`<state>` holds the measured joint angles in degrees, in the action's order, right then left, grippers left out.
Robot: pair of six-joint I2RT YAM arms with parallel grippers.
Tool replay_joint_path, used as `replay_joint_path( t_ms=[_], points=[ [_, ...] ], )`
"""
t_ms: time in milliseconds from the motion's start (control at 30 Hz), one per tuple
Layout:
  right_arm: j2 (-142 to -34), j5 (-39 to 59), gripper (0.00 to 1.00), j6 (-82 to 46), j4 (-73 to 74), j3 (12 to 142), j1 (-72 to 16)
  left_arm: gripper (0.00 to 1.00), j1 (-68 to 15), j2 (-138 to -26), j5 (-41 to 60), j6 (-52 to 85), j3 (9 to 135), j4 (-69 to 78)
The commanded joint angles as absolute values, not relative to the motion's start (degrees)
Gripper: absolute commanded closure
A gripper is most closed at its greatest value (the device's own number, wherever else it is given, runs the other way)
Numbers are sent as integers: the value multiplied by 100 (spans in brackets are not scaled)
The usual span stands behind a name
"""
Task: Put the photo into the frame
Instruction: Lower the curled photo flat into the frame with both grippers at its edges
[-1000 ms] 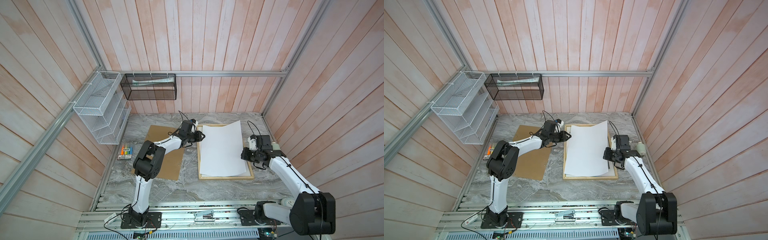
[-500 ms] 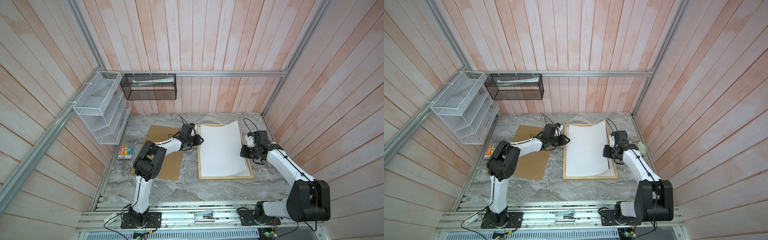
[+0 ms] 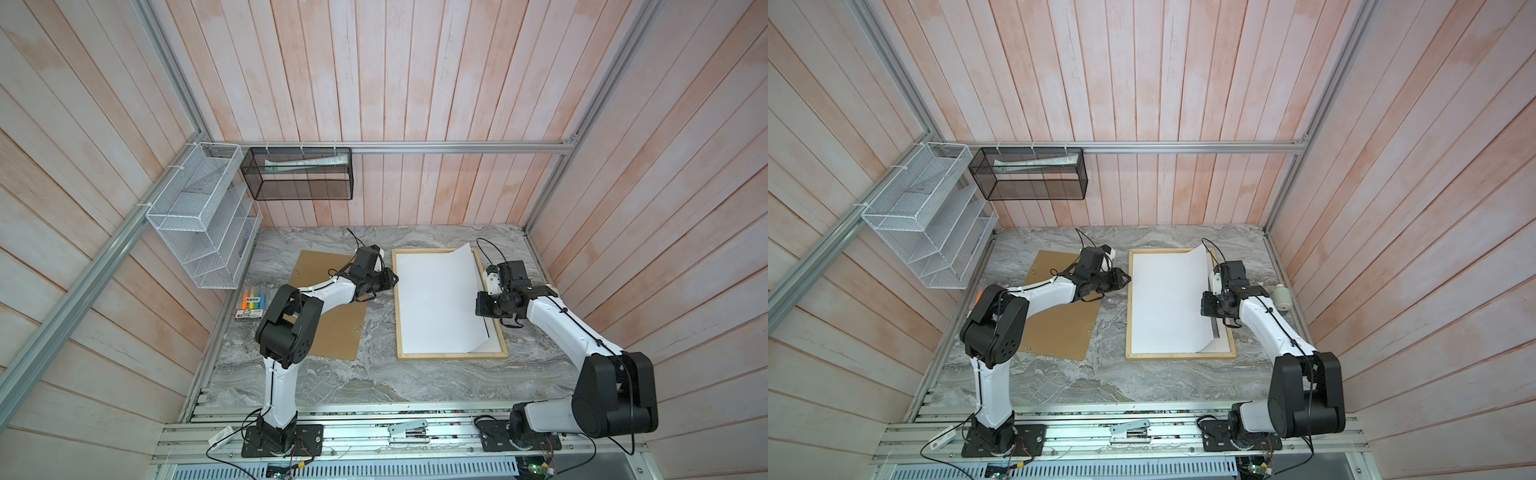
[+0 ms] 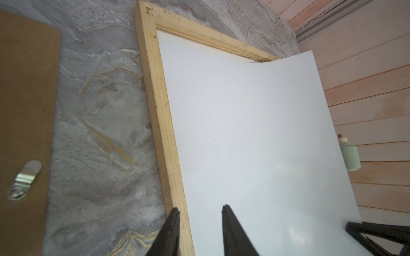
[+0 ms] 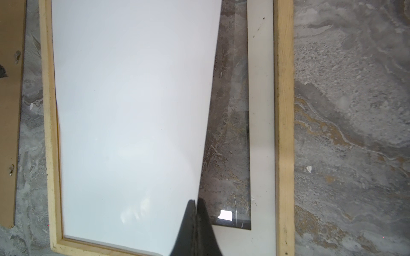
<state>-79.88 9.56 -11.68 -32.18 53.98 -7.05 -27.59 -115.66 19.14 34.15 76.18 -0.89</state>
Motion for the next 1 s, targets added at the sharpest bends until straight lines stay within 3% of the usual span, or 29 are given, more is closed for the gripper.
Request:
replay_joint_path(
  t_ms=[0, 333, 400, 567, 800, 967],
  points=[
    [-8046, 830, 100, -1099, -3398, 5588, -743, 65, -2725, -11347, 1824, 3445, 7524, -160],
    [-7931, 386, 68, -1168, -3419, 5581, -742, 61, -2716, -11224, 1743, 3394, 7418, -271],
    [-7886, 215, 67, -1199, -3419, 5575, -738, 61, -2716, -11224, 1739, 3375, 7412, -307],
    [-7822, -285, 52, -1351, -3434, 5567, -723, 60, -2725, -11105, 1560, 3518, 7071, -66],
    [-7802, -770, 48, -1675, -3196, 5406, -599, 60, -2885, -11162, 1736, 3524, 6794, 199],
    [-7840, -529, 42, -1982, -2566, 5132, -484, 60, -3067, -11190, 1589, 3450, 6741, 176]
  ],
)
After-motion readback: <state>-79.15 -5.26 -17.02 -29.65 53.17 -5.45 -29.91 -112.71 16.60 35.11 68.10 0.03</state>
